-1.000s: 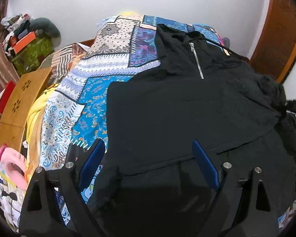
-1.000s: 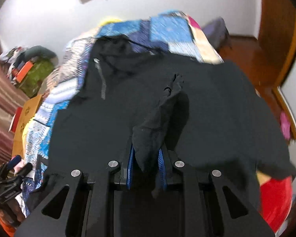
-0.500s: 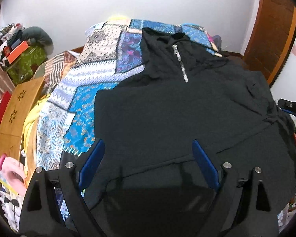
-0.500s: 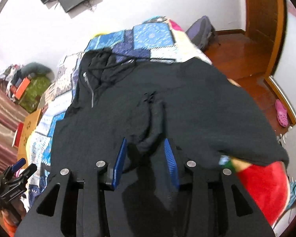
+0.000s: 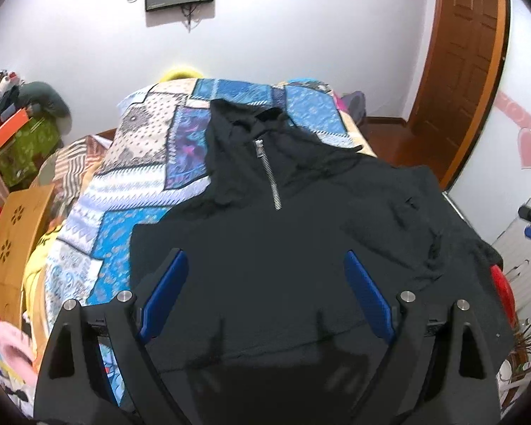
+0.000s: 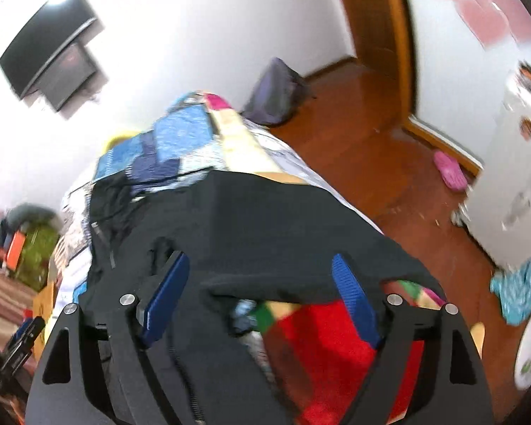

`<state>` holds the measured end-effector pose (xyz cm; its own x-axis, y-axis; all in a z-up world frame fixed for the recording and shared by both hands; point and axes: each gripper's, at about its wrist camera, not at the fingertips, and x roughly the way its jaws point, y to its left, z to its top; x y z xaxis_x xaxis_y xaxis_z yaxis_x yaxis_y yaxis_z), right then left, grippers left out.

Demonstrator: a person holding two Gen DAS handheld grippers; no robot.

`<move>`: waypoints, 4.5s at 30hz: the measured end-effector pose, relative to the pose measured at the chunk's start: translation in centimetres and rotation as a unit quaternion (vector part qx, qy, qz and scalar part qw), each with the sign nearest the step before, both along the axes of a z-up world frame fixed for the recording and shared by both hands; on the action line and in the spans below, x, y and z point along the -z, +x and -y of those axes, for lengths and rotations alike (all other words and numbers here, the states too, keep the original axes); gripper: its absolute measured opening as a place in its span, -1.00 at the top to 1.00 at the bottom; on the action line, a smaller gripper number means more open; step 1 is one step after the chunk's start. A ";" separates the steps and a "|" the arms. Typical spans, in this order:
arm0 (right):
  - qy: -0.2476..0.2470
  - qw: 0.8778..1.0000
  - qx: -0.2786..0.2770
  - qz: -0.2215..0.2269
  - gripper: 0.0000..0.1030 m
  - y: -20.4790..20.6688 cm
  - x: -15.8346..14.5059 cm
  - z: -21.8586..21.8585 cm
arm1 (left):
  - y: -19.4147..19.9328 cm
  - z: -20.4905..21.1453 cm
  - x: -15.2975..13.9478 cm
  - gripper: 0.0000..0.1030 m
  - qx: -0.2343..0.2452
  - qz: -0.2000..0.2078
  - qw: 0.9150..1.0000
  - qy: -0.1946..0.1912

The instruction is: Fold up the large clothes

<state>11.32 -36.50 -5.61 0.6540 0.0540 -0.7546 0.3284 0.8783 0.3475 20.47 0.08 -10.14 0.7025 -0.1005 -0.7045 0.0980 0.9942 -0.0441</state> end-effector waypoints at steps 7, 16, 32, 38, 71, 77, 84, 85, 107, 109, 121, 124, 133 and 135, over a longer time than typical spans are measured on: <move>0.093 0.992 0.059 -0.059 -0.56 -0.1 5.0 3.8 | 1.5 1.7 1.2 -0.75 0.018 -0.016 1.000 -0.005; 0.199 0.970 0.108 -0.087 -0.57 0.5 9.7 7.1 | 2.6 1.5 3.4 -0.75 0.006 -0.047 0.999 -0.011; 0.122 0.981 0.145 -0.049 0.64 3.9 7.0 7.9 | 1.9 -0.9 3.4 -0.75 -0.028 -0.044 0.999 -0.004; 0.073 0.994 0.067 0.043 0.81 5.3 -0.4 4.3 | 1.3 -2.5 2.8 -0.75 -0.039 -0.034 0.999 -0.014; 0.038 0.960 -0.269 -0.070 0.30 5.6 1.0 -19.0 | -1.6 -9.9 3.8 -0.75 -0.096 -0.029 0.993 -0.066; 0.015 0.978 -0.209 -0.002 0.02 4.5 -2.0 -15.2 | -1.0 -8.5 3.9 -0.75 -0.083 -0.033 0.994 -0.058; -0.044 0.991 -0.123 0.015 0.01 5.7 -2.3 -10.8 | -0.3 -7.5 3.8 -0.75 -0.080 -0.039 0.994 -0.059; -0.037 0.992 -0.117 0.010 0.01 6.1 -1.8 -10.3 | -0.2 -7.5 3.8 -0.75 -0.080 -0.040 0.994 -0.058; 0.102 0.991 -0.070 -0.058 0.78 10.4 3.7 -7.4 | 0.2 -7.0 4.1 -0.75 -0.073 -0.047 0.995 -0.053; 0.097 0.991 -0.088 -0.031 0.81 9.6 1.6 -8.2 | -0.1 -7.1 3.6 -0.75 -0.072 -0.040 0.995 -0.054; 0.053 0.970 -0.228 0.060 0.83 7.5 -6.5 -19.4 | -3.3 -10.1 1.1 -0.75 -0.095 -0.008 0.993 -0.070; 0.051 0.959 -0.274 0.059 0.80 7.1 -6.5 -23.2 | -4.5 -11.5 0.5 -0.75 -0.109 -0.003 0.991 -0.073; 0.043 0.927 -0.371 0.048 -0.05 5.4 -5.6 -29.4 | -8.0 -15.6 1.3 -0.76 -0.156 -0.016 0.982 -0.104; 0.013 0.932 -0.356 0.063 -0.07 4.9 -5.8 -29.0 | -8.5 -16.0 1.8 -0.76 -0.163 -0.022 0.980 -0.115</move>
<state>16.22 -7.49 0.15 0.5286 0.5252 -0.6669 -0.3783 0.8490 0.3688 11.97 16.10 -11.96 0.6930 -0.0354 -0.7201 -0.2294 0.9361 -0.2668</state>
